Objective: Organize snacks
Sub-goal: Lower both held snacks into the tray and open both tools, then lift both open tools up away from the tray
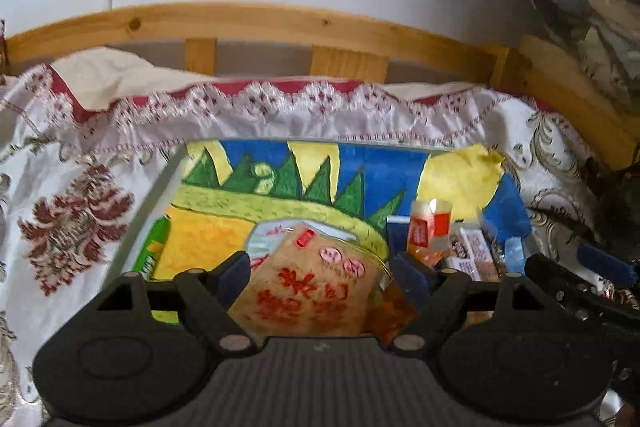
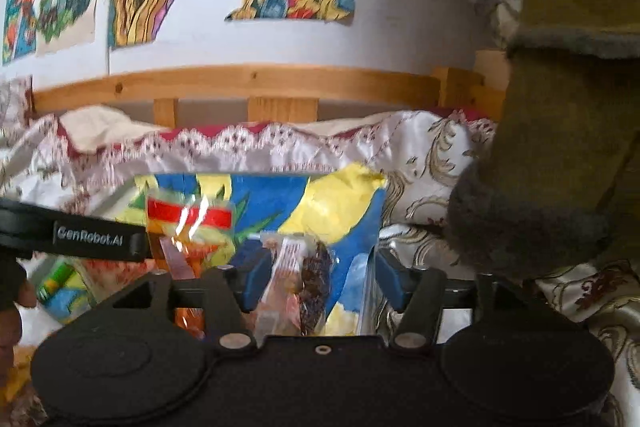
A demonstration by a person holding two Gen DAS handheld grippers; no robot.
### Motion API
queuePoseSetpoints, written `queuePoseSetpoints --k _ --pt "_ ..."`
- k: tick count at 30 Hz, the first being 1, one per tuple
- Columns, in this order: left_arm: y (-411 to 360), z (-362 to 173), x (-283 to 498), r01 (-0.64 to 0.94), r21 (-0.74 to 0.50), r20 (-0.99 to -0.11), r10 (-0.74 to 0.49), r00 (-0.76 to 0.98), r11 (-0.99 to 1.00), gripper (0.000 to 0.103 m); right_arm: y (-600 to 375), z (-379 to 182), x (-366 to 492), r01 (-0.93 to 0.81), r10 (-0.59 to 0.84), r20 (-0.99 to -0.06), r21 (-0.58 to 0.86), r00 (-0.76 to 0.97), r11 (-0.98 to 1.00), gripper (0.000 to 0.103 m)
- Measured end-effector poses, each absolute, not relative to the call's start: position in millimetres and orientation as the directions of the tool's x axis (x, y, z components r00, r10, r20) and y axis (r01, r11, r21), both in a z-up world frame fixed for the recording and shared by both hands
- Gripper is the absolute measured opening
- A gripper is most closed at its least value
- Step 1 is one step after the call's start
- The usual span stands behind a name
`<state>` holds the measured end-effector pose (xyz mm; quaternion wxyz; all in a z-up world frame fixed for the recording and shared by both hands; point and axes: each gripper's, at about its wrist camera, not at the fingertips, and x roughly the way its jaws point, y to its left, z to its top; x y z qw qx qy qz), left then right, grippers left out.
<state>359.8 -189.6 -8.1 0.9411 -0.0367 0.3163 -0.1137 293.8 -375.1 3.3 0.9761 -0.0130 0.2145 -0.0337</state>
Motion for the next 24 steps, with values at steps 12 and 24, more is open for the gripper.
queuePoseSetpoints --k 12,24 --pt "-147 68 291 0.126 -0.170 -0.405 -0.186 0.895 0.977 0.102 -360 85 232 0.059 -0.050 -0.208 0.036 0.977 0.998 0.102" --pt "-86 93 184 0.095 -0.197 -0.266 -0.147 0.953 0.976 0.103 -321 126 144 0.005 -0.002 -0.097 0.033 0.995 0.999 0.102"
